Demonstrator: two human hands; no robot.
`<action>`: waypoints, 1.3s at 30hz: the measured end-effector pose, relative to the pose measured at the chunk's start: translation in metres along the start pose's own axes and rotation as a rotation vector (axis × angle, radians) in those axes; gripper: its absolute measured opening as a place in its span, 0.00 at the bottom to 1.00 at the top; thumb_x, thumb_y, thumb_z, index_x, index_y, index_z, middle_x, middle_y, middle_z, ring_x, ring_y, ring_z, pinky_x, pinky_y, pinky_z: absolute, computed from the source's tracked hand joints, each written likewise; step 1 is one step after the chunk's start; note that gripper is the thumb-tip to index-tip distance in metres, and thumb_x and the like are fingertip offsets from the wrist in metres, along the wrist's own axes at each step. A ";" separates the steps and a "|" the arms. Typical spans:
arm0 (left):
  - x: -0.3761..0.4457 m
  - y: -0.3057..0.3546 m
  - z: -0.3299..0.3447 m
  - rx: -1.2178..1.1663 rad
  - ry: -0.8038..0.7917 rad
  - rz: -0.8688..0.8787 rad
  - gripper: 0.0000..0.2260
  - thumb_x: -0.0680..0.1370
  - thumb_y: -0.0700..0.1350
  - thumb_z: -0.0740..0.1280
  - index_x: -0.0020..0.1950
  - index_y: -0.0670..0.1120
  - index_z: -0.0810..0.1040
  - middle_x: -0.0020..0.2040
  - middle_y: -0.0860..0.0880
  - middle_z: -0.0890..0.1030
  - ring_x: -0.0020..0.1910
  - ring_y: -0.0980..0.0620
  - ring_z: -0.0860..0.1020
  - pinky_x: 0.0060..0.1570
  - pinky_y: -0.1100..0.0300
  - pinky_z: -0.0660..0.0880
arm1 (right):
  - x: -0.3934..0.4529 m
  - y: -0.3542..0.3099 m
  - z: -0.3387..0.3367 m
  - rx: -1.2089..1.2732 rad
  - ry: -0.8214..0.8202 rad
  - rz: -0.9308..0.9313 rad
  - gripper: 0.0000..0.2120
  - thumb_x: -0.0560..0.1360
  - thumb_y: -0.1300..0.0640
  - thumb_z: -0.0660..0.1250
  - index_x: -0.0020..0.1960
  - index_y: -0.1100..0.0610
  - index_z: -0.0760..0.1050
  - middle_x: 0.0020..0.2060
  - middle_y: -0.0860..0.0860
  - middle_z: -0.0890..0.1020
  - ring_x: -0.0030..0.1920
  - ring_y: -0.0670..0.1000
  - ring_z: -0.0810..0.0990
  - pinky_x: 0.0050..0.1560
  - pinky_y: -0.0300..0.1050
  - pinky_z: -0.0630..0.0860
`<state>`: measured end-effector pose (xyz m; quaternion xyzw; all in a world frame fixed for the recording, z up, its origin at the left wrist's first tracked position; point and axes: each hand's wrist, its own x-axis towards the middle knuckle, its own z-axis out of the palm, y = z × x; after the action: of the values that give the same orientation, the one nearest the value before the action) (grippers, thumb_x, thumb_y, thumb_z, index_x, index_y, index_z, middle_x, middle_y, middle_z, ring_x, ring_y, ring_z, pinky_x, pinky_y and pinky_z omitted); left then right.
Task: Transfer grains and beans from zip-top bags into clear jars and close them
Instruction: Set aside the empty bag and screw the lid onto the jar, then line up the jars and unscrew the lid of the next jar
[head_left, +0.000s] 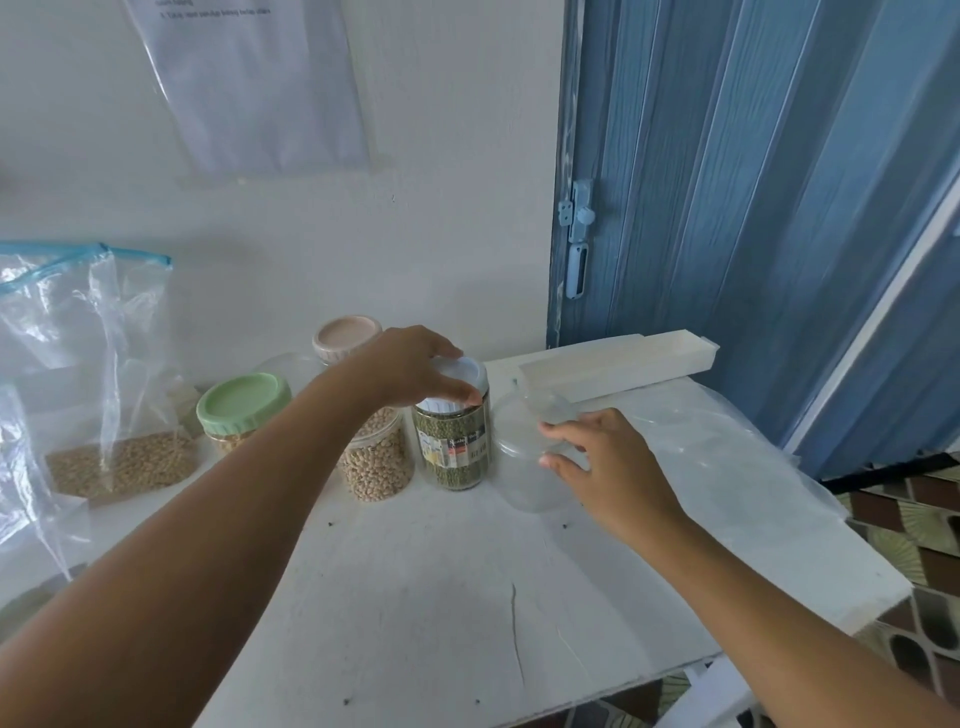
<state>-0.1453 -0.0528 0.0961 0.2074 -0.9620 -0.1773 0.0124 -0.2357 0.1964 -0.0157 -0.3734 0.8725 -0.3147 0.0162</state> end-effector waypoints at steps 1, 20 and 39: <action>0.000 0.000 0.000 -0.001 0.002 -0.001 0.36 0.69 0.66 0.78 0.74 0.55 0.77 0.73 0.54 0.77 0.69 0.50 0.76 0.69 0.54 0.72 | -0.005 -0.001 0.000 0.004 -0.002 -0.002 0.21 0.80 0.44 0.70 0.73 0.41 0.75 0.65 0.50 0.73 0.60 0.48 0.77 0.61 0.37 0.72; -0.094 -0.054 0.013 -0.242 0.242 0.106 0.27 0.78 0.58 0.74 0.76 0.55 0.74 0.69 0.53 0.78 0.63 0.54 0.78 0.67 0.50 0.77 | -0.057 -0.075 0.040 0.130 -0.136 -0.162 0.19 0.79 0.42 0.70 0.70 0.36 0.76 0.63 0.42 0.68 0.61 0.41 0.73 0.65 0.39 0.74; -0.236 -0.259 0.031 -0.506 0.057 -0.082 0.59 0.62 0.64 0.84 0.84 0.63 0.51 0.74 0.57 0.72 0.69 0.57 0.73 0.69 0.60 0.72 | -0.045 -0.240 0.160 0.249 -0.215 -0.332 0.20 0.77 0.45 0.75 0.67 0.39 0.79 0.61 0.44 0.73 0.60 0.44 0.75 0.65 0.43 0.76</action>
<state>0.1695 -0.1677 -0.0105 0.2417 -0.8769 -0.4070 0.0837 -0.0074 0.0141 -0.0188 -0.5381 0.7470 -0.3765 0.1031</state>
